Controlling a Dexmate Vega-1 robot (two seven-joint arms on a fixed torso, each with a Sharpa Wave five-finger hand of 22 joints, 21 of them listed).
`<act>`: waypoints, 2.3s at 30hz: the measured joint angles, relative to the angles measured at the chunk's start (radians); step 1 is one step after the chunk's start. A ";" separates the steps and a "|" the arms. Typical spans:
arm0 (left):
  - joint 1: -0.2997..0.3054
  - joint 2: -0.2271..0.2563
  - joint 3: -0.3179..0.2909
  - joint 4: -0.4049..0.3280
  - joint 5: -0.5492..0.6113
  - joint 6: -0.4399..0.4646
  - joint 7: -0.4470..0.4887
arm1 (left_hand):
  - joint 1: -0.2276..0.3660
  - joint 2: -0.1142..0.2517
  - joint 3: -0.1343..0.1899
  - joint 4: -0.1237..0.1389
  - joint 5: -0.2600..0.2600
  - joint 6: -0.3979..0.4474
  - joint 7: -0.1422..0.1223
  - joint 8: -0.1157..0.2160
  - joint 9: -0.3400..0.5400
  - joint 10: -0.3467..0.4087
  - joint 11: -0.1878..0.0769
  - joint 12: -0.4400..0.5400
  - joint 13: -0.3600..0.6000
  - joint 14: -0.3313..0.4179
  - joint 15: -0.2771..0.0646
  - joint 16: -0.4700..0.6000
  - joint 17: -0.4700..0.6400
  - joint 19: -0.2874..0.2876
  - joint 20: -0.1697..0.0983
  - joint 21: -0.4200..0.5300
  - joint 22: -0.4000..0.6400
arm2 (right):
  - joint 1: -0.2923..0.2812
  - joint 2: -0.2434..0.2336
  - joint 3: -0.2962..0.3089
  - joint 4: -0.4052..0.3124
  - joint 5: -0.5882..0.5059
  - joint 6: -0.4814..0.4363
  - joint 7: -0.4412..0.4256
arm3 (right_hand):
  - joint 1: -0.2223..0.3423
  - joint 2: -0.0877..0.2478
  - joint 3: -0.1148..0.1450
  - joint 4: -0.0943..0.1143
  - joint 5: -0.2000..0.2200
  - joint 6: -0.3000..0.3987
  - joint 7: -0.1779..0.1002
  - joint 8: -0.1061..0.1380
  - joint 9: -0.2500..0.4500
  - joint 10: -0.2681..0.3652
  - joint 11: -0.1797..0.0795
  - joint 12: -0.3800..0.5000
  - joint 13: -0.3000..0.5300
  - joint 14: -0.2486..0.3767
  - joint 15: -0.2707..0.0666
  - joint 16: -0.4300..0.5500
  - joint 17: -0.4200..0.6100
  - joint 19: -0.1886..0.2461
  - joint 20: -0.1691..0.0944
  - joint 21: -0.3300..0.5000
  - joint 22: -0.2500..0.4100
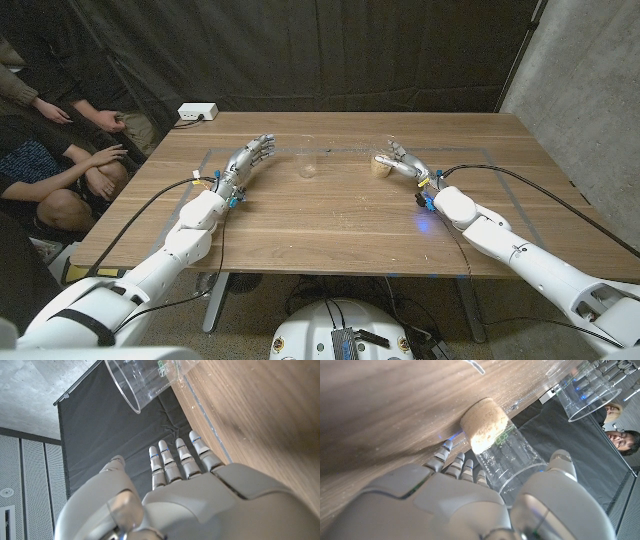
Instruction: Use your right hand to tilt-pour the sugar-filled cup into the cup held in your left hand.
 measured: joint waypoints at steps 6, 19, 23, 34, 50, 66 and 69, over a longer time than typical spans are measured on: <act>-0.022 -0.008 -0.001 0.038 -0.005 -0.015 -0.022 | 0.000 0.000 0.000 0.000 0.000 0.000 0.000 0.000 0.000 0.000 0.000 0.000 0.000 0.000 0.000 0.000 0.000 0.000 0.000 0.000 0.000 | 0.009 0.016 -0.005 0.008 0.001 -0.008 -0.009 | 0.000 0.000 0.000 0.000 0.000 -0.004 0.004 0.000 0.000 0.003 0.003 0.004 -0.005 0.000 0.000 0.000 0.000 0.002 0.001 -0.007 0.003; -0.071 -0.035 -0.001 0.128 -0.010 -0.041 -0.058 | -0.008 -0.008 0.003 -0.003 0.000 0.000 0.000 0.000 0.000 0.004 0.003 0.000 0.000 0.000 0.000 0.000 -0.005 0.000 0.000 -0.002 0.000 | 0.016 0.045 -0.014 0.026 0.002 -0.013 -0.041 | 0.012 0.012 0.000 0.000 0.000 -0.004 0.003 0.008 0.000 0.021 -0.024 0.018 -0.005 0.028 -0.006 0.016 0.002 0.009 0.008 -0.007 0.002; -0.078 -0.039 0.000 0.142 -0.011 -0.044 -0.064 | -0.008 -0.008 0.004 -0.004 0.000 0.000 0.000 0.000 0.000 0.004 0.003 0.000 0.000 0.000 0.000 0.000 -0.005 0.000 0.000 -0.004 0.000 | 0.013 0.054 -0.016 0.030 0.002 -0.012 -0.053 | 0.025 0.025 0.005 -0.005 0.000 0.006 -0.006 0.020 0.000 0.042 -0.042 0.034 -0.002 0.061 -0.008 0.032 0.006 0.024 0.001 -0.011 0.002; -0.103 -0.054 0.005 0.185 -0.012 -0.053 -0.076 | -0.008 -0.008 0.004 -0.004 0.000 0.000 0.000 0.000 0.000 0.003 0.003 0.000 0.000 0.000 0.000 0.000 -0.005 0.000 0.000 -0.004 0.000 | 0.008 0.082 -0.021 0.088 -0.017 0.051 -0.113 | 0.074 0.093 0.045 -0.017 -0.015 0.041 -0.029 0.046 0.009 0.143 -0.085 0.132 0.056 0.194 -0.010 0.095 0.062 0.134 -0.067 0.029 0.017; -0.125 -0.067 0.011 0.223 -0.008 -0.057 -0.087 | -0.008 -0.008 0.004 -0.004 0.000 0.000 0.000 0.000 0.000 0.003 0.003 0.000 0.000 0.000 0.000 0.000 -0.005 0.000 0.000 -0.004 0.000 | 0.016 0.113 -0.027 0.173 -0.040 0.159 -0.155 | 0.110 0.110 0.052 -0.030 -0.028 0.061 -0.032 0.063 0.021 0.137 -0.079 0.190 0.128 0.207 -0.007 0.128 0.140 0.182 -0.089 0.048 0.028; -0.153 -0.079 0.011 0.273 -0.010 -0.072 -0.112 | -0.008 -0.008 0.008 -0.008 0.000 0.000 0.000 0.000 0.000 0.003 0.003 0.000 0.000 0.000 0.000 0.000 -0.005 0.000 0.000 -0.004 0.000 | 0.036 0.122 -0.031 0.180 -0.025 0.164 -0.121 | 0.089 0.089 0.036 -0.019 -0.035 0.057 -0.028 0.063 0.026 0.118 -0.061 0.203 0.144 0.186 -0.007 0.121 0.156 0.157 -0.077 0.043 0.031; -0.161 -0.082 0.011 0.287 -0.011 -0.073 -0.114 | -0.008 -0.008 0.011 -0.005 0.000 0.000 0.000 0.000 0.000 0.003 0.003 0.000 0.000 0.000 0.000 0.000 -0.005 0.000 0.000 -0.004 0.000 | 0.039 0.124 -0.032 0.178 -0.020 0.152 -0.113 | 0.089 0.089 0.036 -0.019 -0.035 0.063 -0.023 0.069 0.026 0.131 -0.074 0.220 0.152 0.205 -0.010 0.129 0.166 0.157 -0.076 0.043 0.031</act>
